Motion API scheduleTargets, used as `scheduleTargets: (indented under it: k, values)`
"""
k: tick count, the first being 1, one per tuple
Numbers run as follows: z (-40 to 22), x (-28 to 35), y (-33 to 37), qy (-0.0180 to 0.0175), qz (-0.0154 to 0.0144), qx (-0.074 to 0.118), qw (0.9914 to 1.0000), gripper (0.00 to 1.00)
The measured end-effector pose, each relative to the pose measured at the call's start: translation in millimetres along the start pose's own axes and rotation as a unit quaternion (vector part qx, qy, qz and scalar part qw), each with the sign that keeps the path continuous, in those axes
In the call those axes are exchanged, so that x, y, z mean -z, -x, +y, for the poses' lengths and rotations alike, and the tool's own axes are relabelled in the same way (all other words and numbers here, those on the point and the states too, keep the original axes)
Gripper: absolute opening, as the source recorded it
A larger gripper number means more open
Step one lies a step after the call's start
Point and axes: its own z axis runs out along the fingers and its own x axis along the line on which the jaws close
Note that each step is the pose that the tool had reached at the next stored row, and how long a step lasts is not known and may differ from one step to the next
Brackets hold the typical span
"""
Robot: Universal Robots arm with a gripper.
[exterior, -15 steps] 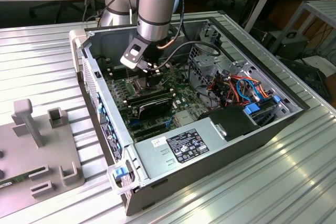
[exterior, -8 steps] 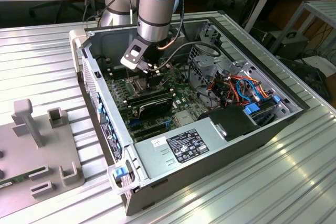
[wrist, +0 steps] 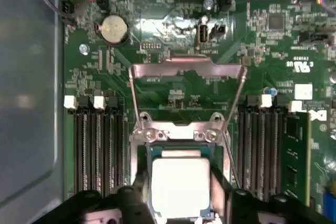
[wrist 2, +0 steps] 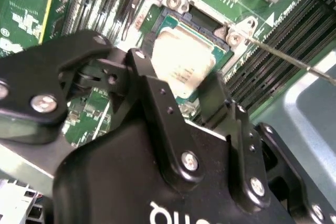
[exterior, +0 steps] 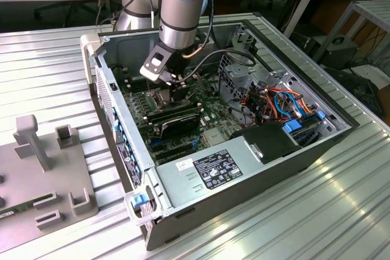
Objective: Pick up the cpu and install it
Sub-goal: 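Place the cpu into insertion slot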
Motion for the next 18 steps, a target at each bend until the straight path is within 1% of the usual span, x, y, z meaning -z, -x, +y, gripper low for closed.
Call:
scheduleTargets:
  k: [2,3,5,8,10,11,12,13,14,18]
  values:
    - [-0.1,0.5,0.3,-0.0004,-0.0007,0.000,1.00000,0.60]
    - [-0.2,0.5,0.3,-0.0004,-0.0007,0.000,1.00000,0.67]
    - [-0.1,0.6,0.3,-0.0004,-0.0007,0.000,1.00000,0.67]
    - [0.0,9.8,0.3,-0.0004,-0.0008,0.000,1.00000,0.67]
    - [0.3,19.3,0.3,-0.0004,-0.0007,0.000,1.00000,0.67]
    - [0.5,25.9,0.3,-0.0004,-0.0008,0.000,1.00000,0.67]
    - [0.6,31.0,0.3,-0.0004,-0.0007,0.000,1.00000,0.67]
    - [0.7,33.8,0.3,-0.0004,-0.0007,0.000,1.00000,0.67]
    - [0.7,35.4,0.3,-0.0004,-0.0007,0.000,1.00000,0.67]
    - [0.7,36.0,0.3,-0.0004,-0.0007,0.000,1.00000,0.67]
